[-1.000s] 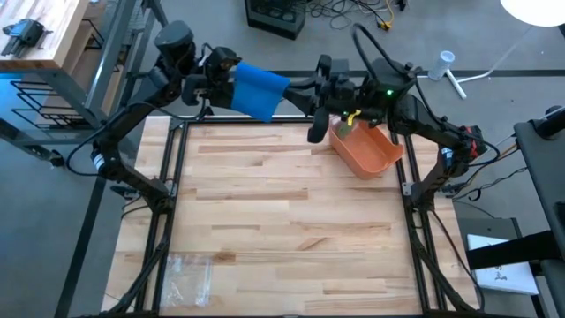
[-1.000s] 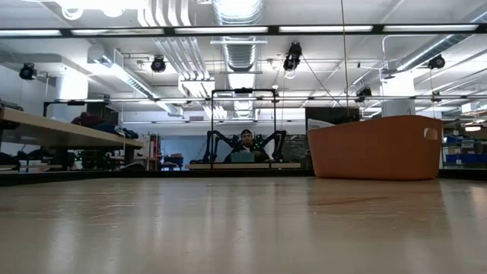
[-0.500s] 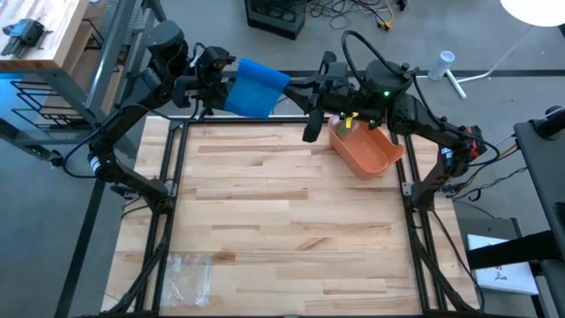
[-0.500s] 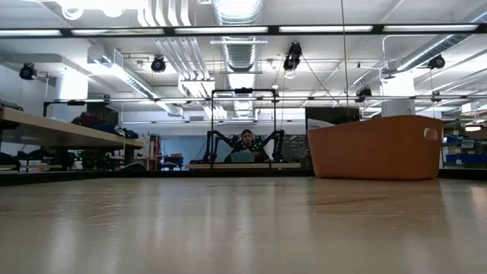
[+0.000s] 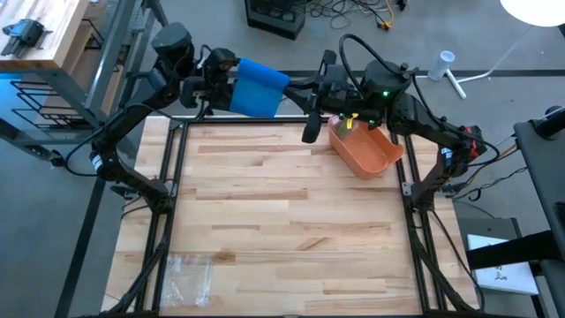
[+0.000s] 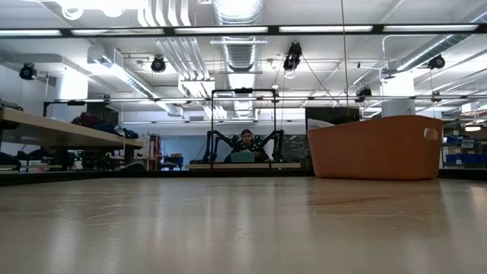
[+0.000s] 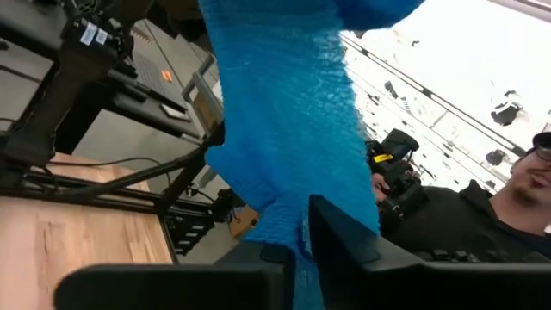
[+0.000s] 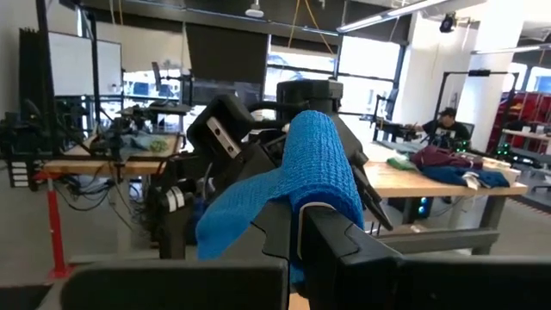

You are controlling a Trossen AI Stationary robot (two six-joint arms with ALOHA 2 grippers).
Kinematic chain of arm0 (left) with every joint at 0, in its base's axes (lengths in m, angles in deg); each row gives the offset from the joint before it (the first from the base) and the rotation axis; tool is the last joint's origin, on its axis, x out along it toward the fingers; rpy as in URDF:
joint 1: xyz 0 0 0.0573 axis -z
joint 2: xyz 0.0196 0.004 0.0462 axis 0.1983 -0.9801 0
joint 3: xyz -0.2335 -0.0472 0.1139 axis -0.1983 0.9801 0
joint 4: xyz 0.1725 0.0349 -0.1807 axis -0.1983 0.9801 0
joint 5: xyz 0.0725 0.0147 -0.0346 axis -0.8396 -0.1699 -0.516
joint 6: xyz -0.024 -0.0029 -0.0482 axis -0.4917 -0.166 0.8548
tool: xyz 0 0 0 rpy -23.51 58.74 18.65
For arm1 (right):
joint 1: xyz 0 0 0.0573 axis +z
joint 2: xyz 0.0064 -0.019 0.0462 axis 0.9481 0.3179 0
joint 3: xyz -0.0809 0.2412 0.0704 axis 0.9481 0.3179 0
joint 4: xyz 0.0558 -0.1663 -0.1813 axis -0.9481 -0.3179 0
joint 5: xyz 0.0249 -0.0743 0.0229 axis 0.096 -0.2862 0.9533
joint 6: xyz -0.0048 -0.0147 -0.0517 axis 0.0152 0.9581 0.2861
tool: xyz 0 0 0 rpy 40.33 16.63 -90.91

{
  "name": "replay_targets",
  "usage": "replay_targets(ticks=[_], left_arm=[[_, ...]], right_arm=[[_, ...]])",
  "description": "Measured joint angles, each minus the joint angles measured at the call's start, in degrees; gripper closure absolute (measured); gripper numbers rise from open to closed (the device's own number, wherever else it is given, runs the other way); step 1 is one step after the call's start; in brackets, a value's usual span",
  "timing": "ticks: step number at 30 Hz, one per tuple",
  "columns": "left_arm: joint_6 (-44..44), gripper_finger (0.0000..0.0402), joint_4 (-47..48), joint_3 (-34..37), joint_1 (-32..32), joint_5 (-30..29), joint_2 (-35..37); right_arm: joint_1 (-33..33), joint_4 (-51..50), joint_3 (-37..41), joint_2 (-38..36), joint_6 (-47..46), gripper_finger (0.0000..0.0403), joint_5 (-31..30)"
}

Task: Roll bandage
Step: Roll the blue bandage

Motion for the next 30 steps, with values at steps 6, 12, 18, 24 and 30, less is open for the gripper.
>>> replay_targets(ticks=[6, 12, 18, 24, 30], left_arm=[[0.84, 0.0331, 0.01, 0.00, -0.02, -1.24, 0.37], [1.64, 0.0280, 0.05, 0.00, -0.02, -2.58, 0.42], [4.98, 0.0235, 0.23, 0.00, -0.02, -2.49, 0.69], [6.23, 0.0211, 0.05, 0.00, -0.02, -2.90, 0.91], [7.12, 0.0203, 0.09, 0.00, -0.10, -2.80, 1.02]], right_arm=[[0.00, 0.00, 0.00, 0.00, 0.86, 0.0400, 0.00], [-0.01, 0.01, 0.00, 0.00, 2.52, 0.0400, 0.02], [-0.02, 0.04, 0.00, -0.04, 4.82, 0.0400, -0.14], [-0.02, 0.03, 0.00, -0.09, 6.41, 0.0400, -0.11], [-0.02, 0.03, 0.00, -0.10, 7.79, 0.0400, 0.25]])
